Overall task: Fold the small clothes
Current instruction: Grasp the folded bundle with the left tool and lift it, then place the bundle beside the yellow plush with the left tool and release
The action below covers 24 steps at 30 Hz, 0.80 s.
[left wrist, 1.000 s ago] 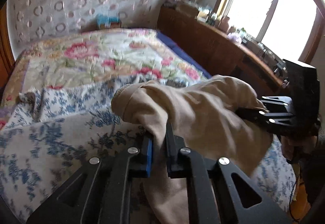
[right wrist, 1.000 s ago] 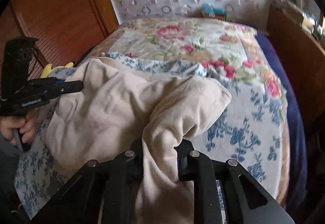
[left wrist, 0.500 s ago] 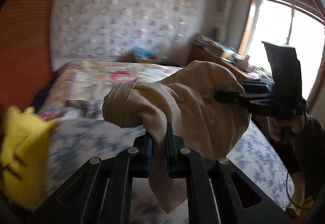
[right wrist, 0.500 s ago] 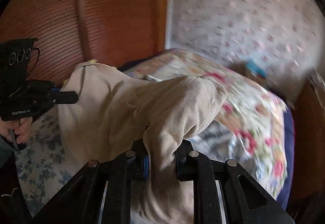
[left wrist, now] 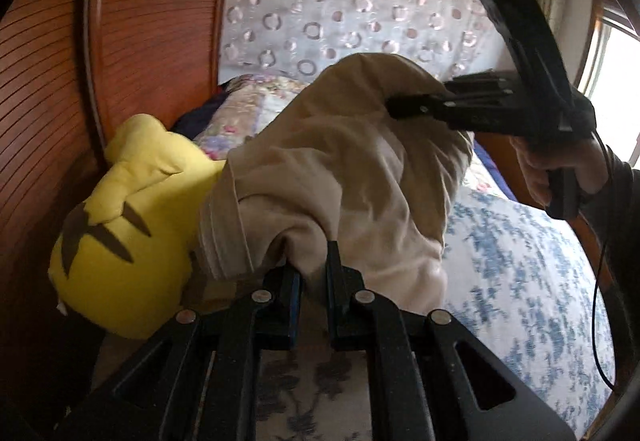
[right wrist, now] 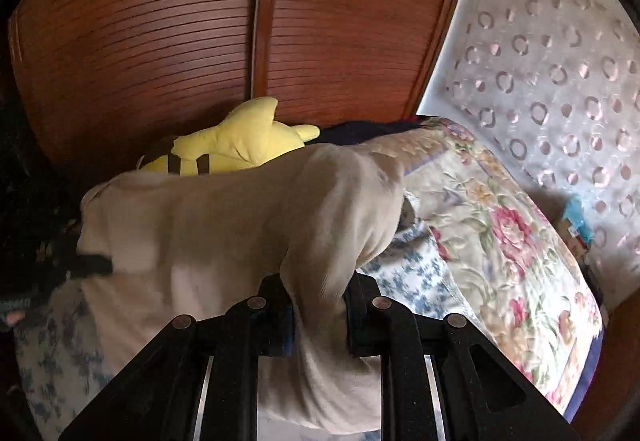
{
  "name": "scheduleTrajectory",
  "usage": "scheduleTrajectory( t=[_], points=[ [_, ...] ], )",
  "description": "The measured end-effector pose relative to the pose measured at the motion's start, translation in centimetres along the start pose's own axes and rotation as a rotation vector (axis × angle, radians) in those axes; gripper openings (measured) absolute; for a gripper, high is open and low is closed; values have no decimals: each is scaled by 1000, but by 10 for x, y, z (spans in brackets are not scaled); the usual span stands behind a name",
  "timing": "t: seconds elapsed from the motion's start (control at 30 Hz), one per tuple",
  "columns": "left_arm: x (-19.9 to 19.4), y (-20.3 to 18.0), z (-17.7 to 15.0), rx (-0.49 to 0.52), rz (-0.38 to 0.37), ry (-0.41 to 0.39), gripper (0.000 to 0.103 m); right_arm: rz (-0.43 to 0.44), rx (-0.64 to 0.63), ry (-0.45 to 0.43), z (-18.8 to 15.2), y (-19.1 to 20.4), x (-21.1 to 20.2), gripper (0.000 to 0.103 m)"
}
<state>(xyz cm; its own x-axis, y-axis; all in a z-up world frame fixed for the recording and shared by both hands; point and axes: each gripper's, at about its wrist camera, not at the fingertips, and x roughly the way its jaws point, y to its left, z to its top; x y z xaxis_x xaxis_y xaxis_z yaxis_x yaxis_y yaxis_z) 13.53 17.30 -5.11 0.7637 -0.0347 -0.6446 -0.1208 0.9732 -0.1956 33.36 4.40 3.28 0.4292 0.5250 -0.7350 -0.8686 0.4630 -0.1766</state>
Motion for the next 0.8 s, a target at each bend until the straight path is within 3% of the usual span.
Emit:
scheduleTrajectory(
  t=[0.17,0.3,0.43,0.67,0.7,0.8],
  points=[
    [-1,7,-8,-1,41,-9,11,7,-20,-30,17,10,25,19],
    [3,15,-12,-17,54,3,11,11,-3,-36,12,13,33,20],
    [1,15,-13,-14,54,-11,11,-28,52,-33,14,7,42,40],
    [-15,3,-11,34,88,-65,14,-65,221,-119,-10,-15,12,50],
    [-19,0,-10,42,80,-77,16,-73,235,-132,-18,-14,4,50],
    [-31,-11,-8,67,72,-110,40,-96,280,-167,-47,-5,-25,50]
  ],
)
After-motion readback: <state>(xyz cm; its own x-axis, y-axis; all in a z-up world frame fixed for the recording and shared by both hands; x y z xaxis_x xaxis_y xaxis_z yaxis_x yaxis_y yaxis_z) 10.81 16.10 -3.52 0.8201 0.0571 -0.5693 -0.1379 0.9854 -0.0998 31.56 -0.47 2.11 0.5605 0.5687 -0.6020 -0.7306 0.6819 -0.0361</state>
